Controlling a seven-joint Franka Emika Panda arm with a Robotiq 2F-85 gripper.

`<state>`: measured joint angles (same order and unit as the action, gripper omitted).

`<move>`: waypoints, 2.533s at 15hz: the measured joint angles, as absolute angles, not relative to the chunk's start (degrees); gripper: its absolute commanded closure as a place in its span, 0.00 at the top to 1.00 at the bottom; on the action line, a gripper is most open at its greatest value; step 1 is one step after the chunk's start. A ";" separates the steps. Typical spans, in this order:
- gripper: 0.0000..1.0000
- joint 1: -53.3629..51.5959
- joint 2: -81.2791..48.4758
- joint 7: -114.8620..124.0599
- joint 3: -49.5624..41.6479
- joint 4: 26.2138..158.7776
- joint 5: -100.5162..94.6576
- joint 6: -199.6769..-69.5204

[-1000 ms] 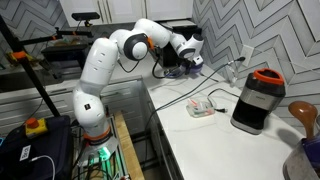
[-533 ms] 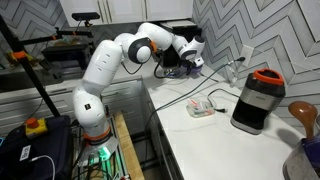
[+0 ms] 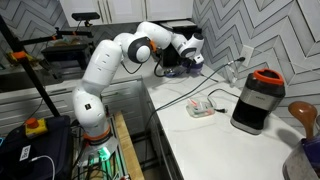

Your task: Put the dark blue lid on the right side of the counter

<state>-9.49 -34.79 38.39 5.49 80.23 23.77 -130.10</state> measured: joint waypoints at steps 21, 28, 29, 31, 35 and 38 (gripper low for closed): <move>0.98 -9.30 -33.54 40.07 4.17 83.37 20.52 -125.80; 0.97 -10.53 -33.03 40.34 4.19 82.33 18.92 -125.50; 0.95 -10.58 -33.05 40.37 4.18 82.20 18.71 -125.50; 0.94 -10.60 -33.27 40.41 4.16 81.87 18.39 -125.50; 0.96 -10.60 -34.42 40.57 3.85 80.67 17.40 -126.04; 0.97 -10.67 -35.62 40.57 3.84 78.98 16.55 -126.52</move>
<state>-10.67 -35.62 40.57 3.84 78.98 16.55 -126.52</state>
